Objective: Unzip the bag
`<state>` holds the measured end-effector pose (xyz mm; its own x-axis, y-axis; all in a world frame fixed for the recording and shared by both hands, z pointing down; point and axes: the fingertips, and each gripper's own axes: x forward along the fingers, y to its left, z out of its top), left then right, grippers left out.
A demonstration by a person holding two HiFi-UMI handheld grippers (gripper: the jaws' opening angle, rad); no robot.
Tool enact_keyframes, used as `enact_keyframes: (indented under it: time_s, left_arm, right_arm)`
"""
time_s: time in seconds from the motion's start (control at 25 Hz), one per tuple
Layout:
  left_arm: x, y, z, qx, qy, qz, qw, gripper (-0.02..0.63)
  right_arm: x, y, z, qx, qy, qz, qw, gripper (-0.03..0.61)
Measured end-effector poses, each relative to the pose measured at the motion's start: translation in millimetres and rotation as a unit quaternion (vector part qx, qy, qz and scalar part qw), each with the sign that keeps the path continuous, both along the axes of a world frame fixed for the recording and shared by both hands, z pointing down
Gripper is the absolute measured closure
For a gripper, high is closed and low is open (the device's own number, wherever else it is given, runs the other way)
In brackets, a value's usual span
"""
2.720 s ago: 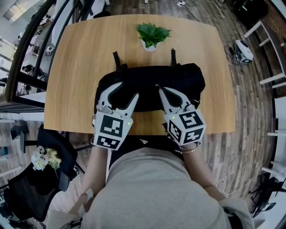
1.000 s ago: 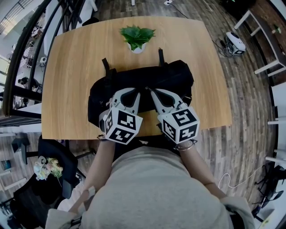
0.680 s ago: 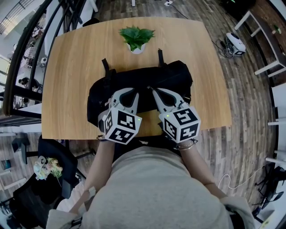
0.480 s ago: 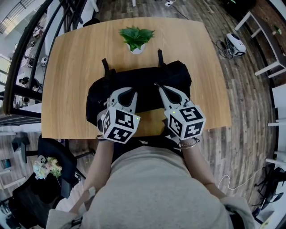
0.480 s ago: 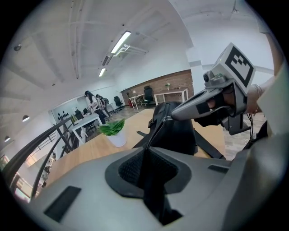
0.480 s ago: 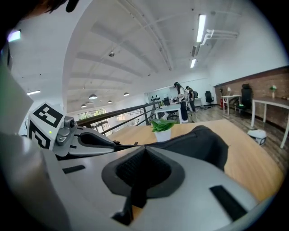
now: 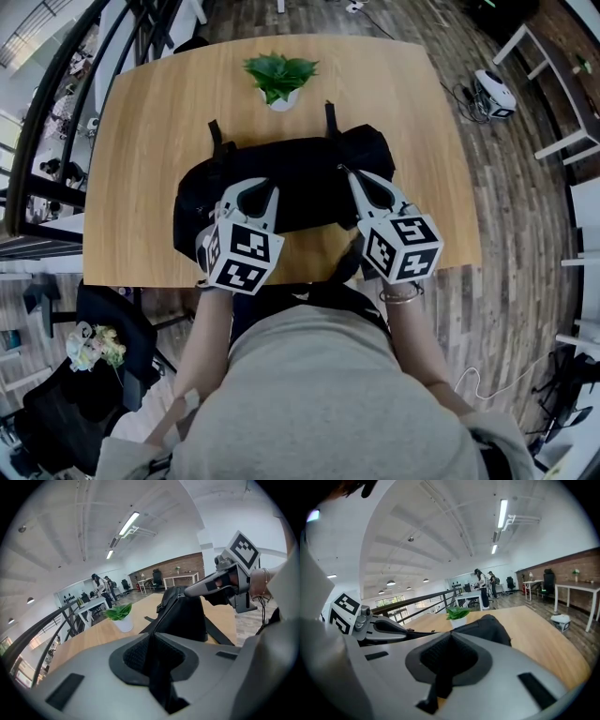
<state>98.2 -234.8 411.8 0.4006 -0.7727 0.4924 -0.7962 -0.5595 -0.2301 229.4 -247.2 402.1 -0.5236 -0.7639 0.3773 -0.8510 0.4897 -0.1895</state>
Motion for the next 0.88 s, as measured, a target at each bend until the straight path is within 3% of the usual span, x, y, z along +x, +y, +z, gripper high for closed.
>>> enact_keyframes:
  time_s: [0.56, 0.88]
  left_arm:
    - [-2.8, 2.9, 2.1, 0.0, 0.0, -0.025, 0.9997, 0.565]
    - [-5.3, 2.2, 3.9, 0.007, 0.0, -0.034, 0.9994, 0.565]
  right_arm:
    - [52.2, -20.5, -5.5, 0.009, -0.009, 0.054, 0.998, 0.563]
    - [48.9, -17.9, -8.0, 0.014, -0.016, 0.048, 0.999, 0.561]
